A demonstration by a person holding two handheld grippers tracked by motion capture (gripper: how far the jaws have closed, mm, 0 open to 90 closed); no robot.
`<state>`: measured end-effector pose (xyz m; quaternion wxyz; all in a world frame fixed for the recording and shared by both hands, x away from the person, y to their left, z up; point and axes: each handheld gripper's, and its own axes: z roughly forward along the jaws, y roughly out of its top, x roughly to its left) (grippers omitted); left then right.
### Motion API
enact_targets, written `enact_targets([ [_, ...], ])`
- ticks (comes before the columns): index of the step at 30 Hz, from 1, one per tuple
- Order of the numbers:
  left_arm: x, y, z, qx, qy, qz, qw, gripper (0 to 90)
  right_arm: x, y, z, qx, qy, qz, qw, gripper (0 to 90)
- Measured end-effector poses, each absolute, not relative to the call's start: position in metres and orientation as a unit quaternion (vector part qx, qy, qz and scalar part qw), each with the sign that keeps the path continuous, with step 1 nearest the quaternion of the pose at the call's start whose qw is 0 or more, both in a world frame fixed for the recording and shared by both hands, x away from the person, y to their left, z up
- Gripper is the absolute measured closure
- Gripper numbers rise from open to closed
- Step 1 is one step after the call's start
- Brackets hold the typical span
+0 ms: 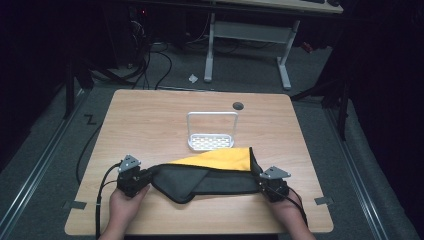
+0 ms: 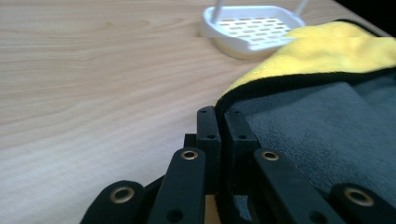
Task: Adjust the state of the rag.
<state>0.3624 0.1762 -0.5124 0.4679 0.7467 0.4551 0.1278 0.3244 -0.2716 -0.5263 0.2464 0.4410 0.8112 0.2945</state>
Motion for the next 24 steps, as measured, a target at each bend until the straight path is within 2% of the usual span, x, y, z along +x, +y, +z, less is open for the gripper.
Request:
enact_targets([
  [7,0.379,0.190,-0.527,0.739,0.503,0.152,0.422,83.9,0.328,-0.273,-0.527,0.441,0.810,0.291,0.254,90.0],
  [11,0.364,0.198,-0.519,0.726,0.515,0.162,0.426,63.5,0.327,-0.273,-0.527,0.443,0.809,0.292,0.253,90.0],
  [12,0.357,0.198,-0.515,0.721,0.513,0.159,0.438,63.3,0.327,-0.273,-0.527,0.442,0.809,0.292,0.254,90.0],
  [14,0.341,0.191,-0.507,0.721,0.496,0.151,0.459,63.6,0.327,-0.273,-0.527,0.442,0.809,0.292,0.253,90.0],
  [18,0.313,0.155,-0.499,0.745,0.442,0.116,0.486,74.0,0.328,-0.274,-0.527,0.442,0.809,0.296,0.250,90.0],
  [19,0.306,0.145,-0.499,0.753,0.426,0.106,0.490,74.0,0.328,-0.274,-0.527,0.442,0.809,0.296,0.250,90.0],
  [20,0.296,0.123,-0.503,0.780,0.392,0.090,0.480,81.6,0.328,-0.274,-0.527,0.442,0.809,0.295,0.251,90.0],
  [21,0.294,0.113,-0.506,0.796,0.377,0.090,0.465,84.1,0.327,-0.274,-0.527,0.442,0.809,0.294,0.251,90.0],
  [24,0.296,0.100,-0.514,0.813,0.368,0.106,0.439,85.4,0.327,-0.274,-0.527,0.441,0.809,0.295,0.252,90.0],
])
